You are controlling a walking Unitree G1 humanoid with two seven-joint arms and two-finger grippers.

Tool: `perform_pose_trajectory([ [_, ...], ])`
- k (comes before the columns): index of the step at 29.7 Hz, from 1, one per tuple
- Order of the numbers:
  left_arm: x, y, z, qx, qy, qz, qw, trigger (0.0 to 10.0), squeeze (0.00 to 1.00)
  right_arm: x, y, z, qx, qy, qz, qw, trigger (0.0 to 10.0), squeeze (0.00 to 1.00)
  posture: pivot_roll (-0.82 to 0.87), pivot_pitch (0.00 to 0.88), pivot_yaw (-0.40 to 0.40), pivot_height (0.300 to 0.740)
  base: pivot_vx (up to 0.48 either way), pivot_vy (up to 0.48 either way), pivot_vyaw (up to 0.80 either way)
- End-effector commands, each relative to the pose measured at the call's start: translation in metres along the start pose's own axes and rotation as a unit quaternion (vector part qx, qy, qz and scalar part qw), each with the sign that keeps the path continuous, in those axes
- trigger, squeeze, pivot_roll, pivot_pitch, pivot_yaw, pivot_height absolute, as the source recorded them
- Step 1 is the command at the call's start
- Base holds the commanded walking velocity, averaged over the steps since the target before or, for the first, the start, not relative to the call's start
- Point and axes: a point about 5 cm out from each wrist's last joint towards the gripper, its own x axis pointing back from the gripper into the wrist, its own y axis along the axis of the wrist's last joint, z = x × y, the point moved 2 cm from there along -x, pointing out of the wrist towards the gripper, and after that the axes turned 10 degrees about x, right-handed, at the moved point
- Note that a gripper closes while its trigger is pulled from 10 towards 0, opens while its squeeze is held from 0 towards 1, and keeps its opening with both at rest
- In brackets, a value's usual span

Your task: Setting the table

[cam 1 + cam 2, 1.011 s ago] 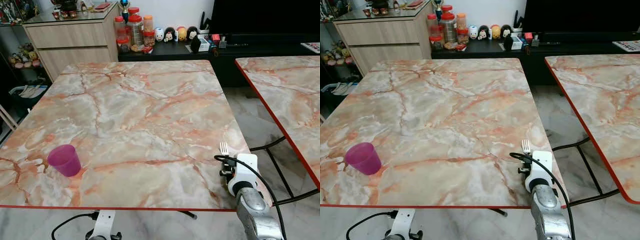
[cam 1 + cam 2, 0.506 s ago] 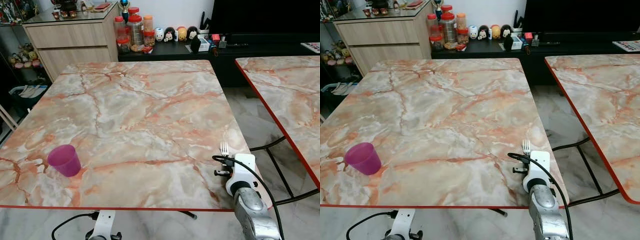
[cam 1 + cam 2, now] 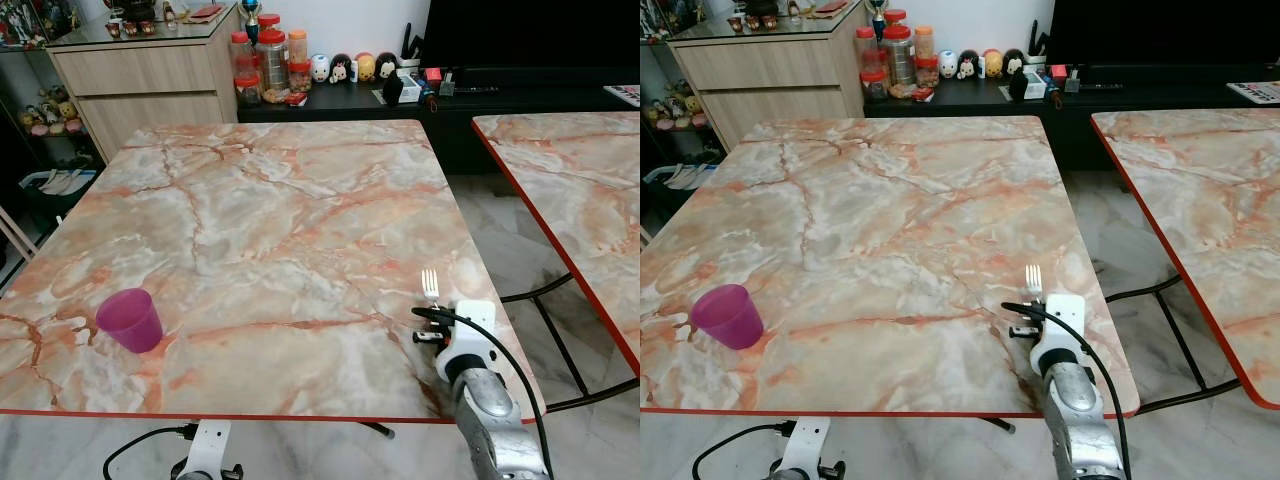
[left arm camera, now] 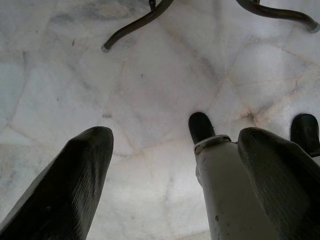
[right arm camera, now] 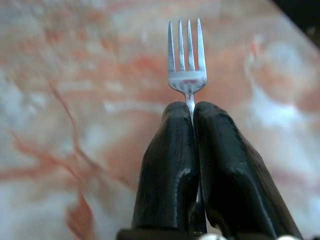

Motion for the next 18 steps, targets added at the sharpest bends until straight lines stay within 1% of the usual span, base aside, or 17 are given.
perform_pose_trajectory([
  [1,0.0,0.001,0.002,-0.005,0.004,0.0,1.0,10.0,0.0,-0.003,0.018,0.001,0.001,-0.004,-0.04,0.999,10.0,0.0,-0.09,0.0,0.037,0.74,0.0,0.0,0.0],
  [5,0.0,0.003,0.002,-0.002,0.006,-0.004,1.0,10.0,0.0,-0.004,0.023,0.002,-0.001,-0.009,-0.055,0.998,10.0,0.0,-0.09,0.0,0.035,0.74,0.0,0.0,0.0],
  [8,0.0,0.005,0.003,0.003,0.012,-0.011,1.0,10.0,0.0,-0.006,0.04,0.007,0.03,-0.007,-0.104,0.994,10.0,0.0,-0.09,0.0,0.033,0.74,0.0,0.0,0.0],
  [9,0.0,0.005,0.003,0.003,0.012,-0.011,1.0,10.0,0.0,-0.006,0.04,0.007,0.03,-0.007,-0.104,0.994,10.0,0.0,-0.09,0.0,0.033,0.74,0.0,0.0,0.0],
  [10,0.0,0.003,0.004,0.003,0.015,-0.007,1.0,10.0,0.0,-0.006,0.046,0.009,0.035,-0.006,-0.121,0.992,10.0,0.0,-0.08,0.0,0.03,0.74,0.0,0.0,0.0],
  [18,0.001,-0.003,0.003,0.001,0.013,-0.002,1.0,10.0,0.0,-0.006,0.052,0.01,0.043,-0.009,-0.14,0.989,10.0,0.0,-0.08,0.0,0.025,0.74,0.0,0.0,0.0],
])
